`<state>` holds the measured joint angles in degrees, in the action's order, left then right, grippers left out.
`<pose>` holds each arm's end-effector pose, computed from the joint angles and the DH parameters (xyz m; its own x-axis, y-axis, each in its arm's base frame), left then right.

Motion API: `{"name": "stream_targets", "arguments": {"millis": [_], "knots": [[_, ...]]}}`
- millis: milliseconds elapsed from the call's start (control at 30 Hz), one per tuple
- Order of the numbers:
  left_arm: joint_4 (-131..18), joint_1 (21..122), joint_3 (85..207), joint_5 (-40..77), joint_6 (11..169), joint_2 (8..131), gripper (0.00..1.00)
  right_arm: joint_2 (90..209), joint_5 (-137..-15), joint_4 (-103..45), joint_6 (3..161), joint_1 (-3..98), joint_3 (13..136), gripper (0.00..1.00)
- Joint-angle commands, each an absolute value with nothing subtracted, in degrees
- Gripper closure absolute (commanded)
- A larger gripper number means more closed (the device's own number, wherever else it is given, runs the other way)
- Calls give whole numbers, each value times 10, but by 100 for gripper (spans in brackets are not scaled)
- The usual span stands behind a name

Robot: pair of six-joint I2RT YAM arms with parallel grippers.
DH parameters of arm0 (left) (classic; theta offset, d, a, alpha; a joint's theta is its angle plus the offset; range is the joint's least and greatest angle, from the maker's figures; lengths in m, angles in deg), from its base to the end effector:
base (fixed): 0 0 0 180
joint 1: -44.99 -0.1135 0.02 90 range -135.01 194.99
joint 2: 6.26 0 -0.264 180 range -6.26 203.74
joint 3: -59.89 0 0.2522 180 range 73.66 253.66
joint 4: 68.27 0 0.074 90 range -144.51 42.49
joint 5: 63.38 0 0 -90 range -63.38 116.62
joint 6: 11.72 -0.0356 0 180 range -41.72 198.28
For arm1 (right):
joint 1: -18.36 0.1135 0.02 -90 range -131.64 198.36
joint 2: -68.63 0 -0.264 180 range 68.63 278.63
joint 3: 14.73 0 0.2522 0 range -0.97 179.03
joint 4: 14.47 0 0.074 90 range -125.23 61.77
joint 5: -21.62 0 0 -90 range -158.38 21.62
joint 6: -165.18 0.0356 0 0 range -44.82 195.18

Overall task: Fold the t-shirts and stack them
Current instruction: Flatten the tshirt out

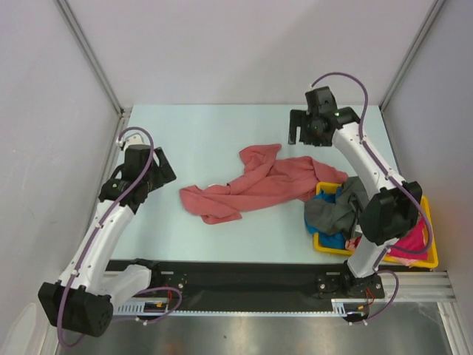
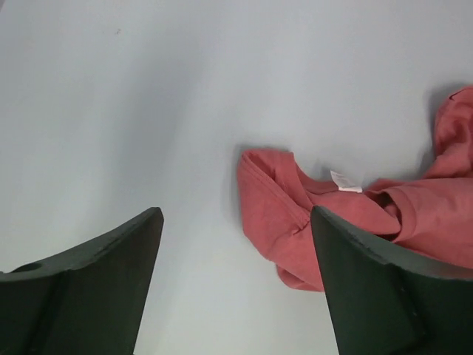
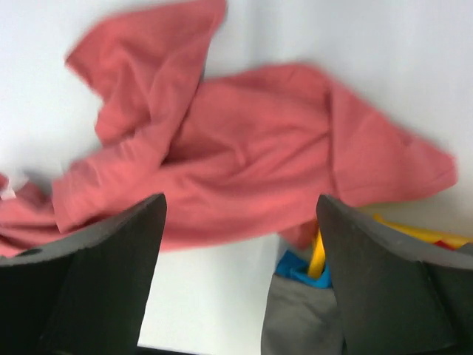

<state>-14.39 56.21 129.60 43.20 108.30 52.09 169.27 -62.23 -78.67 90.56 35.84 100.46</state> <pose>0.2064 -0.0306 0.3148 -0.5641 -0.3769 -0.7347 -0.3488 0.9152 -0.2018 0.3671 0.1116 0.3529 -0.7625 0.0363 -0.6459 -0.0314 0.9952 0.0930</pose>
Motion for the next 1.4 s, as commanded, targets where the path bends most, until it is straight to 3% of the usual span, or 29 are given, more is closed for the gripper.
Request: {"name": "stream_targets", "arguments": {"millis": [0, 133, 267, 533, 633, 667, 733, 767, 867, 900, 933, 1033, 1200, 1267, 1300, 1333, 1367], "knots": [[-121, 585, 1327, 416, 1103, 488, 16, 1612, -655, -837, 913, 388, 916, 12], [-200, 658, 1262, 242, 1178, 526, 9, 1541, -765, -749, 973, 379, 749, 14], [-250, 716, 1245, 216, 1212, 638, 2, 1572, -788, -735, 998, 373, 718, 13], [-271, 733, 1287, 169, 1223, 801, 11, 1621, -766, -673, 1047, 318, 644, 7], [-277, 718, 1303, 189, 1212, 836, 28, 1676, -770, -663, 1023, 317, 667, 14], [-281, 710, 1307, 189, 1210, 842, 53, 1690, -766, -663, 1018, 319, 684, 16], [-282, 689, 1315, 186, 1203, 858, 70, 1724, -760, -656, 1014, 320, 698, 22], [-283, 665, 1317, 184, 1199, 862, 85, 1735, -762, -652, 1013, 322, 707, 24], [-284, 611, 1322, 181, 1179, 856, 100, 1781, -761, -648, 1011, 333, 752, 38], [-280, 598, 1323, 184, 1164, 852, 100, 1794, -761, -651, 1011, 346, 785, 44], [-275, 573, 1329, 190, 1157, 846, 100, 1807, -765, -652, 1010, 353, 804, 61], [-255, 524, 1340, 215, 1127, 830, 100, 1859, -766, -670, 1019, 383, 895, 74], [-245, 466, 1343, 248, 1093, 817, 100, 1965, -793, -710, 1030, 418, 1054, 75], [-248, 458, 1348, 234, 1079, 815, 100, 2001, -805, -746, 1036, 422, 1128, 69], [-252, 461, 1353, 207, 1069, 812, 91, 2008, -796, -766, 1040, 421, 1155, 54], [-252, 478, 1355, 204, 1065, 808, 50, 2012, -786, -783, 1039, 417, 1172, 45], [-249, 492, 1358, 202, 1061, 807, 32, 2010, -778, -805, 1033, 417, 1179, 39]]}}
